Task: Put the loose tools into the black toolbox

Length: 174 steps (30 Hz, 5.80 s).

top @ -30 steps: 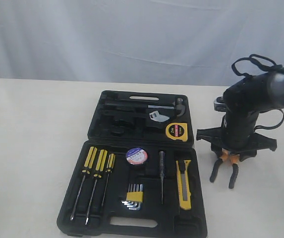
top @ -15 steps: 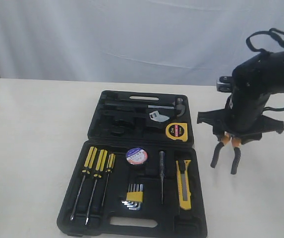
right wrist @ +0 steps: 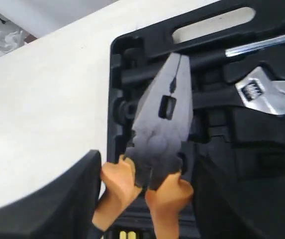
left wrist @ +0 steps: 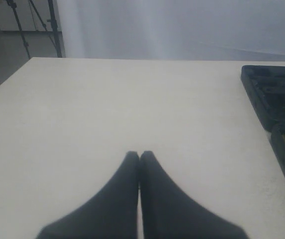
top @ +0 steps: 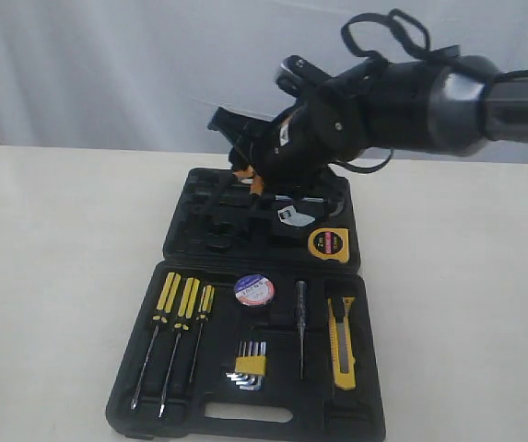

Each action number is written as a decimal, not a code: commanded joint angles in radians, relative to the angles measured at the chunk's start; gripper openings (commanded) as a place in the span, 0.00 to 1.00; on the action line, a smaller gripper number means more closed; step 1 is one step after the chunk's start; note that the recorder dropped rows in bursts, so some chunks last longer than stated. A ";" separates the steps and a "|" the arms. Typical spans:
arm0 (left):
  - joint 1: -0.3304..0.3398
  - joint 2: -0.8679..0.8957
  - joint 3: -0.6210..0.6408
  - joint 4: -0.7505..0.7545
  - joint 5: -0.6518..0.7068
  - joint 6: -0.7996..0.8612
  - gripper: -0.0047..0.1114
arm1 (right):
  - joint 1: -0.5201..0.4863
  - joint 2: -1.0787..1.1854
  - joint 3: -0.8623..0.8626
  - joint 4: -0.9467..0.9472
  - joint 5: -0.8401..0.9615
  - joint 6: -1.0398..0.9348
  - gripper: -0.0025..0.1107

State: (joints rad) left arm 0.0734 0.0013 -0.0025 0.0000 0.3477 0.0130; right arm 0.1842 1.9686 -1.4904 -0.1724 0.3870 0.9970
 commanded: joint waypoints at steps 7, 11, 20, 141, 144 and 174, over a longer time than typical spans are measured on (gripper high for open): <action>-0.005 -0.001 0.003 0.000 -0.005 -0.006 0.04 | 0.030 0.217 -0.150 -0.003 -0.212 0.159 0.24; -0.005 -0.001 0.003 0.000 -0.005 -0.006 0.04 | 0.030 0.273 -0.150 -0.003 -0.333 0.205 0.24; -0.005 -0.001 0.003 0.000 -0.005 -0.006 0.04 | 0.025 0.350 -0.150 -0.014 -0.387 0.203 0.24; -0.005 -0.001 0.003 0.000 -0.005 -0.006 0.04 | -0.030 0.341 -0.438 0.361 0.321 0.330 0.02; -0.005 -0.001 0.003 0.000 -0.005 -0.006 0.04 | -0.028 0.348 -0.438 0.361 0.352 0.421 0.02; -0.005 -0.001 0.003 0.000 -0.005 -0.006 0.04 | 0.063 0.376 -0.438 -0.089 0.434 1.108 0.02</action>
State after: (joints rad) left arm 0.0734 0.0013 -0.0025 0.0000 0.3477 0.0130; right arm 0.2536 2.3476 -1.9216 -0.2360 0.8167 2.0976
